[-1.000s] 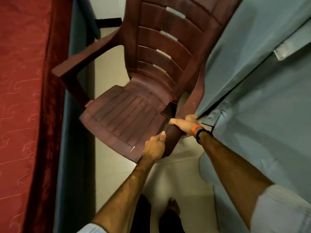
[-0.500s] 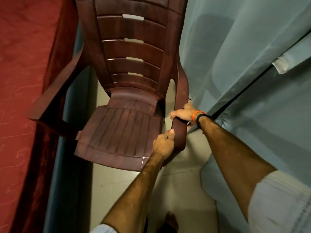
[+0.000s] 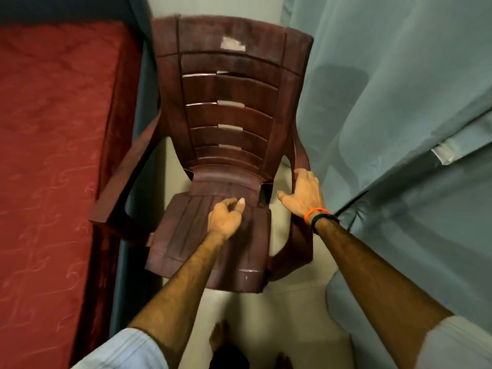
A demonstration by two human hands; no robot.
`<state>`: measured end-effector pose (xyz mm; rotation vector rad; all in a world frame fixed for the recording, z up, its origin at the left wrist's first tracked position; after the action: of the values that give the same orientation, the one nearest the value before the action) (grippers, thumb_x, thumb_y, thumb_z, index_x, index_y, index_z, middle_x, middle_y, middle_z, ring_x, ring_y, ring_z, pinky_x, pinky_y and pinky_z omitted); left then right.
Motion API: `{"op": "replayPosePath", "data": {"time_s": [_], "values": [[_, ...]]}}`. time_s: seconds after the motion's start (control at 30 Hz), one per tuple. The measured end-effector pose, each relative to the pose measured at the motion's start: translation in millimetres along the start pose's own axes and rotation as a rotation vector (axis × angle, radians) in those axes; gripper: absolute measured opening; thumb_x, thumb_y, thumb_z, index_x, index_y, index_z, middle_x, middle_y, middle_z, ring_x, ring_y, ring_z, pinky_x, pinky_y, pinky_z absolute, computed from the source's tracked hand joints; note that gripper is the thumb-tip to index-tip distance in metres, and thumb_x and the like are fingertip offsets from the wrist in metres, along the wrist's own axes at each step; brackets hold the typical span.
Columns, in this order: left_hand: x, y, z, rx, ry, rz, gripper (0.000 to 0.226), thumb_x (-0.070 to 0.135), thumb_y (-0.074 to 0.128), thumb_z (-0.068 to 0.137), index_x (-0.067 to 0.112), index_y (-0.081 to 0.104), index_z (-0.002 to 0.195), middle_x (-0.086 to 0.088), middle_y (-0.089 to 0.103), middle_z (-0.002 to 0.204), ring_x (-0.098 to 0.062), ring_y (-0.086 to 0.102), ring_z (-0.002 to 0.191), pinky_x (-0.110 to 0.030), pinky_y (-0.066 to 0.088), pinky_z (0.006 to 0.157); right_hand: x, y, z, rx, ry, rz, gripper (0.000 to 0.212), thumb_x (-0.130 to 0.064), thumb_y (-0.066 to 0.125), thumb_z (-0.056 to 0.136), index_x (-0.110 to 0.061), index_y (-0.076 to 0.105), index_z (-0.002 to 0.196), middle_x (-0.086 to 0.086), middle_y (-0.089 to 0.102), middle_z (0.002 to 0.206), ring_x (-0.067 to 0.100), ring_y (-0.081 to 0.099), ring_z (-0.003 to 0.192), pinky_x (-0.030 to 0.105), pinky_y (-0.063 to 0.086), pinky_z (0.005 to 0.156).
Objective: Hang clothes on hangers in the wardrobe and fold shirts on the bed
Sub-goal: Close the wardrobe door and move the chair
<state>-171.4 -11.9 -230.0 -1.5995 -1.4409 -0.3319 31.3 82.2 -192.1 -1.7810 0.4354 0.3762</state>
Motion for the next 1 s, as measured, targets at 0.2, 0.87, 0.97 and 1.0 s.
{"op": "replayPosePath", "data": {"time_s": [0.2,0.87,0.97,1.0], "values": [[36,-81,41,0.048,0.028,-0.022,0.052,0.044,0.065,0.092,0.011,0.057,0.132,-0.006,0.062,0.130,-0.025,0.056,0.122,-0.036,0.041,0.109,-53,-22,18,0.066,0.056,0.139,0.078,-0.037,0.077,0.075,-0.006,0.043,0.139,0.016,0.050,0.135,0.033,0.046,0.126,0.042,0.040,0.107],[102,-195,252,0.396,0.058,0.156,0.095,0.062,0.079,0.052,0.011,0.055,0.128,-0.013,0.062,0.126,-0.033,0.060,0.116,-0.049,0.050,0.100,-58,-15,170,0.439,0.262,0.458,0.116,-0.046,0.094,0.052,-0.006,0.034,0.143,0.016,0.051,0.137,0.035,0.051,0.126,0.053,0.047,0.102],[115,-198,263,0.401,0.042,0.183,0.097,0.047,0.089,0.061,0.005,0.045,0.137,-0.018,0.053,0.136,-0.038,0.051,0.126,-0.051,0.043,0.107,-58,-10,184,0.457,0.261,0.486,0.111,-0.046,0.095,0.046,-0.014,0.040,0.136,0.010,0.056,0.129,0.032,0.056,0.119,0.052,0.051,0.097],[118,-199,267,0.397,0.045,0.174,0.098,0.043,0.091,0.061,0.004,0.043,0.138,-0.018,0.052,0.136,-0.037,0.050,0.127,-0.050,0.042,0.107,-59,-10,187,0.460,0.266,0.501,0.109,-0.046,0.096,0.046,-0.014,0.041,0.135,0.010,0.057,0.128,0.031,0.057,0.118,0.052,0.052,0.096]]}}
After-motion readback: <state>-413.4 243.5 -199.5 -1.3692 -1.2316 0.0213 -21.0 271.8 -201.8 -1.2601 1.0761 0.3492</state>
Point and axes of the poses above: each hand's wrist, its own z-axis towards the middle knuckle, its own y-axis out of the palm, x = y × z, the point moved 7 cm from there along z, towards the middle knuckle
